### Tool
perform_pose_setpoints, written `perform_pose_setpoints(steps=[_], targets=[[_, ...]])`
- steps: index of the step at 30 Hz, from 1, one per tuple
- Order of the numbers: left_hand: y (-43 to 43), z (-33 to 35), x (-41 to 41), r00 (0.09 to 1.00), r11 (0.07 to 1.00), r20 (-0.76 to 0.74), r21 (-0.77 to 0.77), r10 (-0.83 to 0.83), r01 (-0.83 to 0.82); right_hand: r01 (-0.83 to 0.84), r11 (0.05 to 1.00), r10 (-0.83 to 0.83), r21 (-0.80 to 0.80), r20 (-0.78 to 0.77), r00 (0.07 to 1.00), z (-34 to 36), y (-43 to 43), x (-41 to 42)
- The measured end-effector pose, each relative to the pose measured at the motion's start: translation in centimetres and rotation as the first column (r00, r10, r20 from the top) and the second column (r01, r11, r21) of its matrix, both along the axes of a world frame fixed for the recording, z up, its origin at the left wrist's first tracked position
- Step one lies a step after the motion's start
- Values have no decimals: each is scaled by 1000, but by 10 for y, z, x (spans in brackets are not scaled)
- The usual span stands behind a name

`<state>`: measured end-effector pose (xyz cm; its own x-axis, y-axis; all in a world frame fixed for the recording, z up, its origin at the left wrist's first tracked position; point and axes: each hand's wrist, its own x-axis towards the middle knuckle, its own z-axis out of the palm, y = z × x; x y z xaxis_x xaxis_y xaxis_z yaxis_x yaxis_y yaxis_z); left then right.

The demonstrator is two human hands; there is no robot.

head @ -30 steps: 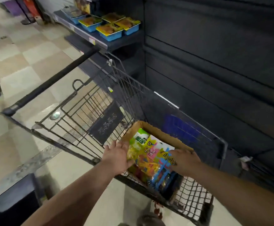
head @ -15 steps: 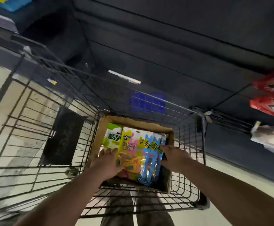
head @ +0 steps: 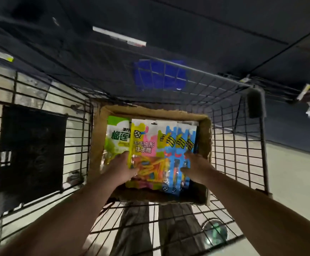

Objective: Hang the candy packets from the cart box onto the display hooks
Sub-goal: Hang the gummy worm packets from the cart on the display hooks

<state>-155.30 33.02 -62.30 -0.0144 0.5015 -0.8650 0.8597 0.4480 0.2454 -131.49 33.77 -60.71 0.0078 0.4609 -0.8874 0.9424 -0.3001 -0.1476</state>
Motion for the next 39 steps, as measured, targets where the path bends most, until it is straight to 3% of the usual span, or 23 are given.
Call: perform_pose_setpoints(steps=[5, 10, 15, 22, 29, 34, 39], targets=[[9, -33, 10, 980, 980, 13, -8, 197, -196, 228, 974, -229, -16, -45, 972, -41, -6, 3], [11, -60, 18, 877, 877, -2, -21, 481, -481, 506, 863, -504, -3, -87, 859, -68, -9, 3], [13, -78, 22, 799, 799, -6, -18, 601, -601, 659, 752, -656, -5, -112, 747, -81, -8, 1], [10, -87, 20, 713, 714, 34, -16, 700, -700, 730, 681, -728, -62, -171, 664, -83, -11, -3], [3, -82, 18, 719, 722, 73, -108, 691, -683, 818, 558, -824, -138, -207, 527, -77, -22, 5], [-6, -71, 12, 707, 730, 182, -186, 683, -657, 825, 544, -826, -153, -270, 495, -69, -30, 2], [-15, -53, 2, 662, 704, 259, -118, 703, -701, 836, 530, -821, -146, -337, 461, -49, -38, -1]])
